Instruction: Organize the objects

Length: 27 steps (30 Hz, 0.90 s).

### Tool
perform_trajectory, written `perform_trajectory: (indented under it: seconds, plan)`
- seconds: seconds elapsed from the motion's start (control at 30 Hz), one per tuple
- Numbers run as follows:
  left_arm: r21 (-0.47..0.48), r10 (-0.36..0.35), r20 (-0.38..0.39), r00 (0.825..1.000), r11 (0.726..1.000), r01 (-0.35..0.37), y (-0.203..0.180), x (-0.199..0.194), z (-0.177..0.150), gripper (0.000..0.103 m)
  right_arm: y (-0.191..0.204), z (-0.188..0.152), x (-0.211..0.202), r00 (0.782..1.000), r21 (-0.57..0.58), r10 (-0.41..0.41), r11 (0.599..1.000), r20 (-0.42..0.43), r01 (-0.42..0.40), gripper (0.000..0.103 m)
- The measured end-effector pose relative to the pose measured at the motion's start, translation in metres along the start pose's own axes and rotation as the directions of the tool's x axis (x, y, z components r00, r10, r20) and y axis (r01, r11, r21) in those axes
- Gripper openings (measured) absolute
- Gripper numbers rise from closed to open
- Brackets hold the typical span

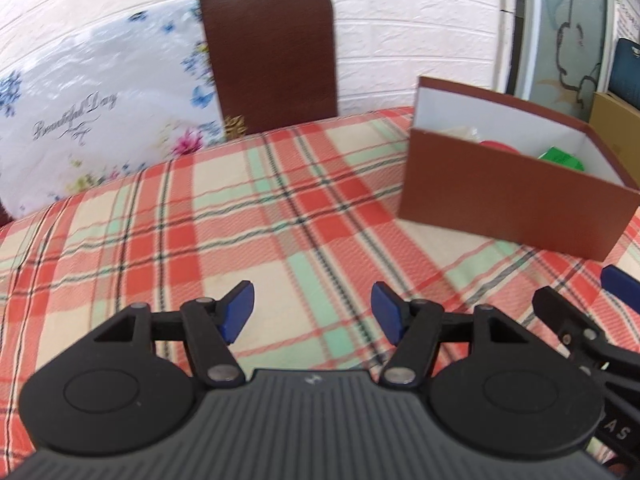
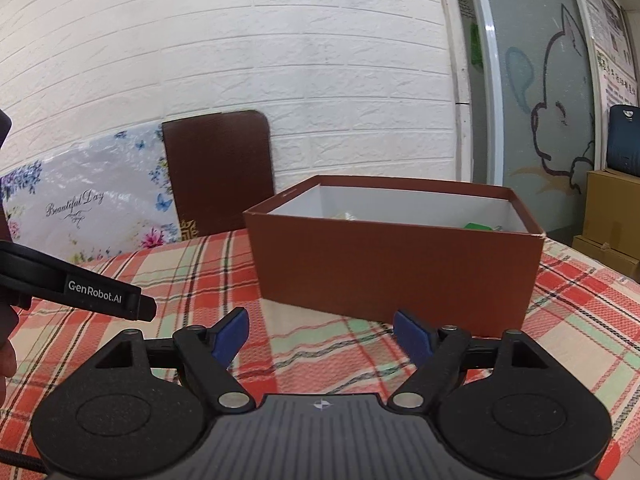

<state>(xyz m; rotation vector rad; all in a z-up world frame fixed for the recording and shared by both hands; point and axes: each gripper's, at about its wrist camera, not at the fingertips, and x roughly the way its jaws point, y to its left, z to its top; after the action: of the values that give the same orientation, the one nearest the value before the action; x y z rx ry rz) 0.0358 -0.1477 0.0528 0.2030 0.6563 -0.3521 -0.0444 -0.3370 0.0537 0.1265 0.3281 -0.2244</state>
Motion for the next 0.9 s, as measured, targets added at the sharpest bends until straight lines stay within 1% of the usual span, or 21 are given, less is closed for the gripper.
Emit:
perform_trajectory:
  seconds: [0.23, 0.6, 0.7, 0.9]
  plan:
    - [-0.008, 0.028, -0.001, 1.0, 1.0, -0.028, 0.019, -0.004, -0.009, 0.08, 0.026, -0.001, -0.005, 0.999, -0.024, 0.022, 0.999, -0.033, -0.023, 0.08]
    - [-0.018, 0.033, 0.01, 0.999, 0.999, -0.033, 0.031, -0.007, -0.017, 0.09, 0.038, -0.001, -0.008, 0.999, -0.033, 0.021, 0.999, -0.048, -0.022, 0.082]
    - [-0.022, 0.039, 0.012, 0.999, 0.999, -0.039, 0.033, -0.007, -0.018, 0.097, 0.042, -0.001, -0.009, 0.999, -0.035, 0.02, 0.999, -0.048, -0.022, 0.082]
    - [-0.017, 0.063, 0.036, 0.997, 0.998, -0.062, 0.034, -0.012, -0.016, 0.103, 0.045, 0.0, -0.012, 0.999, -0.035, 0.021, 0.999, -0.04, -0.022, 0.083]
